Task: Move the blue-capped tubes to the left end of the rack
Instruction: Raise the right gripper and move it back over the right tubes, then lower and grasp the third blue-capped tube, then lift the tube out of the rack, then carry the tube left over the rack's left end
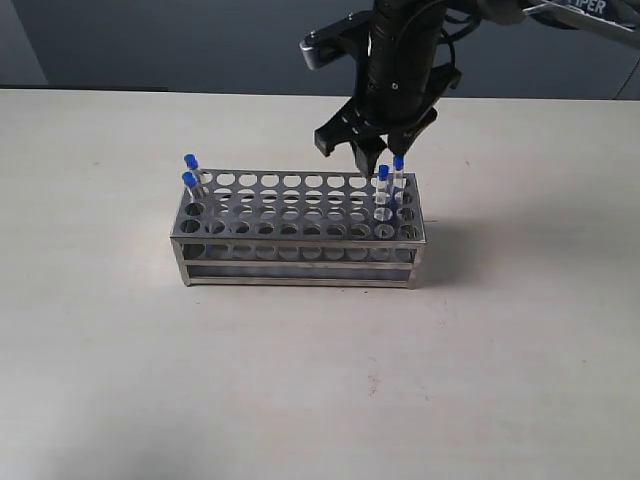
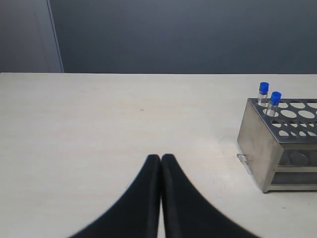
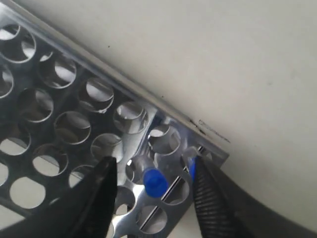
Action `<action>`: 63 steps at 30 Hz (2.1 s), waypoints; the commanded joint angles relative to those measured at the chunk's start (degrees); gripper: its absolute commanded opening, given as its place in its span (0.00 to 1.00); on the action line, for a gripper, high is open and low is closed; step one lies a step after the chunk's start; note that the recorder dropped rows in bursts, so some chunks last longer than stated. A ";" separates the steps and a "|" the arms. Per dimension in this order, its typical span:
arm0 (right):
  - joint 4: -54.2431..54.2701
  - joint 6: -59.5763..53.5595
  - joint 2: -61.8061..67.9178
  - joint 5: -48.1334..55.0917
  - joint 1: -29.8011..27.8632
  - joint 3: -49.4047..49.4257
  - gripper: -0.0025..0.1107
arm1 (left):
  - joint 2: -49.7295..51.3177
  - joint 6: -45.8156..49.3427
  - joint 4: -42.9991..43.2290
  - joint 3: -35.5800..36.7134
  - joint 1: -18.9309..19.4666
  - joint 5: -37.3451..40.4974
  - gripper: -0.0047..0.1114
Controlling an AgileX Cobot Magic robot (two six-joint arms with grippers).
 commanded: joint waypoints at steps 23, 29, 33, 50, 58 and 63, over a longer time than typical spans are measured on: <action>1.26 0.04 -0.31 -0.53 -0.71 2.62 0.15 | -0.20 -0.03 -0.26 -0.18 -0.36 -0.44 0.05; 0.78 0.04 -0.31 -4.21 -0.71 2.62 0.14 | -0.20 -0.03 0.02 -0.18 -0.36 -0.44 0.05; -0.27 0.04 -0.90 -4.23 -0.71 2.62 0.01 | -0.20 -0.03 0.02 -0.18 -0.36 -0.44 0.05; -0.08 -3.04 -9.59 -4.67 4.65 -1.99 0.01 | -0.20 -0.03 0.02 -0.18 -0.36 -0.44 0.05; 9.21 -13.69 -5.67 -8.90 10.25 -6.25 0.01 | -0.20 -0.03 -0.11 -0.18 -0.36 -0.32 0.05; 10.41 -17.03 -1.59 -9.46 13.44 -10.05 0.01 | -0.20 -0.03 -0.11 -0.18 -0.36 -0.32 0.05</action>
